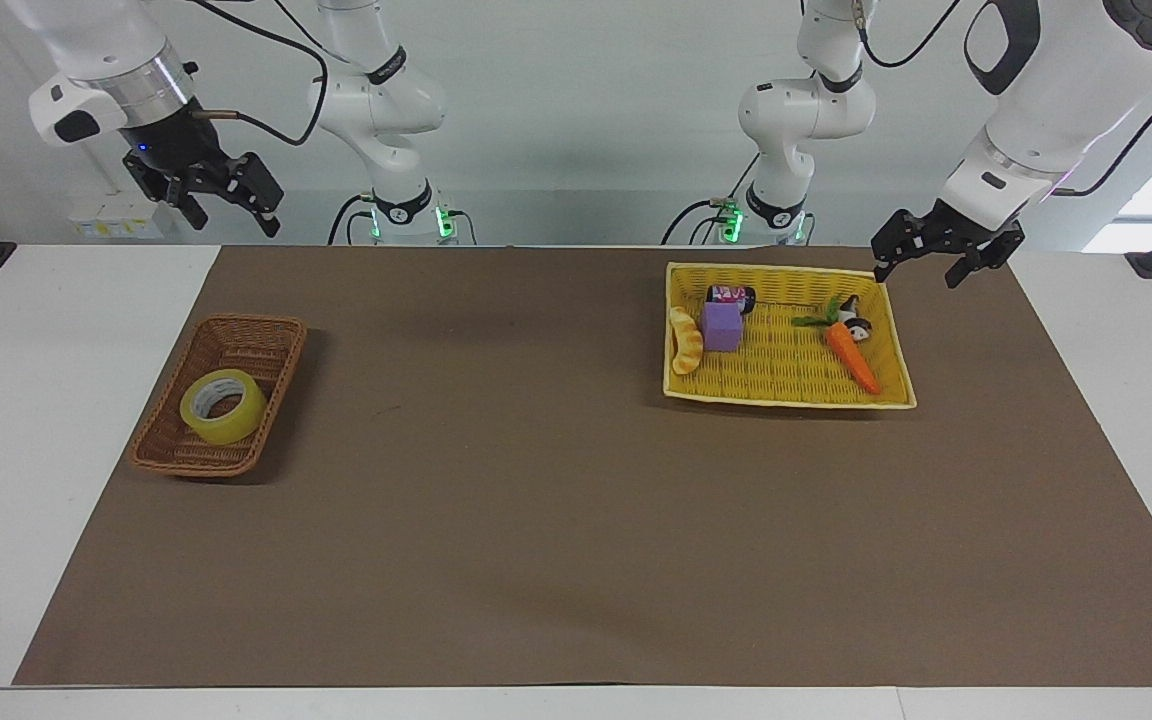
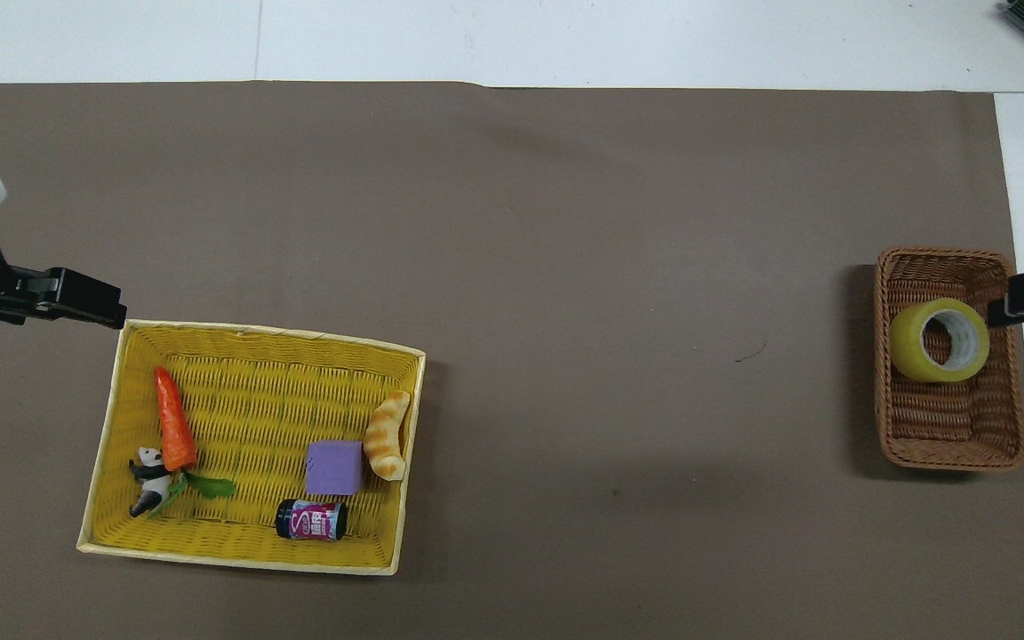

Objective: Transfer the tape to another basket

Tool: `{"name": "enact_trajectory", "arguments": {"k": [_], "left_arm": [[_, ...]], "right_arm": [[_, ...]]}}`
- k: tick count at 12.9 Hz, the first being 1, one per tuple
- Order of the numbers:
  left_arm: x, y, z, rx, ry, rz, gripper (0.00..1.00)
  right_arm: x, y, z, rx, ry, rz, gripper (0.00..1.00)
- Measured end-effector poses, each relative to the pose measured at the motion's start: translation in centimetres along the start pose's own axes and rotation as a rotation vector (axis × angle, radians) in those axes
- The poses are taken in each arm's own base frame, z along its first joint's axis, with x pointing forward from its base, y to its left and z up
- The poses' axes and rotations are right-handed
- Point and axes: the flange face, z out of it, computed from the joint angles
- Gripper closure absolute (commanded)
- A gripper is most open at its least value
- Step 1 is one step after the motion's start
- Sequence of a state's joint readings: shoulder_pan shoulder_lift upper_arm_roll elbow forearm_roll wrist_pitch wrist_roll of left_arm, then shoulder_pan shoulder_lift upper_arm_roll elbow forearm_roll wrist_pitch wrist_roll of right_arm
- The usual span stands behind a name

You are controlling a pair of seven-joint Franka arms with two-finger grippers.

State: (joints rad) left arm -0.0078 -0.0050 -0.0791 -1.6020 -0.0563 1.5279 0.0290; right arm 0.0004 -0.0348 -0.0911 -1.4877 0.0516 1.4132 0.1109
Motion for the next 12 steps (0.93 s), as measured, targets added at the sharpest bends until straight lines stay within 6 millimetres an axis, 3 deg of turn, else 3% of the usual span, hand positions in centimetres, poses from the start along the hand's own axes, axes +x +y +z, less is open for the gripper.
{"name": "enact_trajectory", "arguments": {"k": [4,12], "left_arm": [[0.0,0.0,0.0,0.0,0.0,0.0,0.0],[0.0,0.0,0.0,0.0,0.0,0.0,0.0]], "right_arm": [[-0.1,-1.6,-0.4,0.003,0.033,-0.029,0.0],[-0.1,-1.5,0.5,0.003,0.031,-0.071,0.0]]}}
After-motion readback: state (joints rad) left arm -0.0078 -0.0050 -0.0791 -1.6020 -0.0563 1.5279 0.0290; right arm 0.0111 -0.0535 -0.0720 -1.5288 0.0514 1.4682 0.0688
